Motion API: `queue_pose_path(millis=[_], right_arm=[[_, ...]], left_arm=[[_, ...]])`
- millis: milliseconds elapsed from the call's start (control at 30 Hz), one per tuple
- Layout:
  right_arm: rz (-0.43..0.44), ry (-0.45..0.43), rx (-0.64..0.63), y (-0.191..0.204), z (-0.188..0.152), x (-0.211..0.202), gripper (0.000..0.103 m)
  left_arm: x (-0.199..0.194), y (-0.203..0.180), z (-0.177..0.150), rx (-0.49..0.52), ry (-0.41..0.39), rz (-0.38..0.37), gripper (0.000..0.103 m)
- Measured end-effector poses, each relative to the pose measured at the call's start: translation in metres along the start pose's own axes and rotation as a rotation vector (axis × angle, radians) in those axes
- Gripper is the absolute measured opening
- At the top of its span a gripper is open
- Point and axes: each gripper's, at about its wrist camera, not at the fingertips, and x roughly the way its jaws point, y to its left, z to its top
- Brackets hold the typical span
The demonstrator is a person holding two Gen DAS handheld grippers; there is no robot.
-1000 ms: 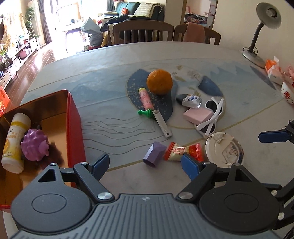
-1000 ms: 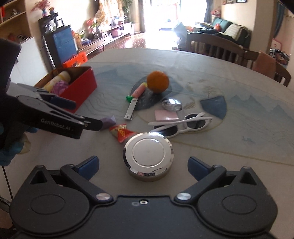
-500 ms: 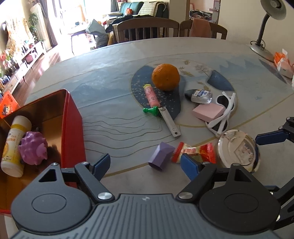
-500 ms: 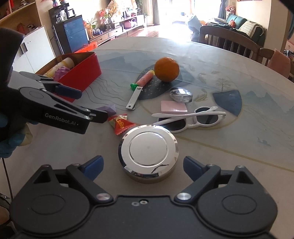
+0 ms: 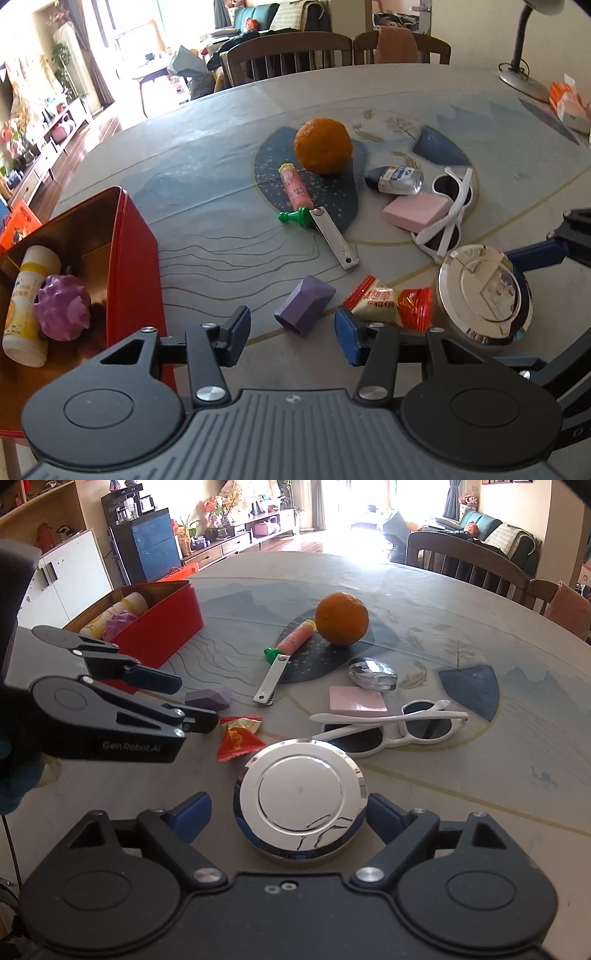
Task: Organize rigid objects
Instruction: 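Grasp the purple block with the left gripper while the right grasps the silver tin, then carry the purple block and silver tin into the red box with both grippers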
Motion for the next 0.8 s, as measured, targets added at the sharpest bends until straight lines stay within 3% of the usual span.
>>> queue_pose_path(millis=[200,367,400,467,533,800], right_arm=[[-0.004,0.0,-0.003,-0.001,-0.001,0.003,0.09],[-0.012,-0.002,0.0,-0.001,0.0,0.004,0.088],[-0.016,-0.003,-0.003,-0.001,0.001,0.004,0.085],[-0.026,-0.003,-0.008,0.0,0.001,0.004,0.082],[-0.037,-0.008,-0.006,0.0,0.001,0.003,0.076],[-0.05,-0.017,0.019,-0.001,0.0,-0.004,0.076]], left_arm=[[0.008,0.007,0.008,-0.028,0.021,-0.078,0.049],[0.01,0.006,0.01,-0.04,0.025,-0.096,0.049],[0.011,0.005,0.01,-0.039,0.023,-0.096,0.047],[0.01,0.005,0.01,-0.037,0.02,-0.095,0.032],[0.009,0.004,0.011,-0.04,0.023,-0.094,0.03],[0.008,0.006,0.011,-0.054,0.037,-0.083,0.02]])
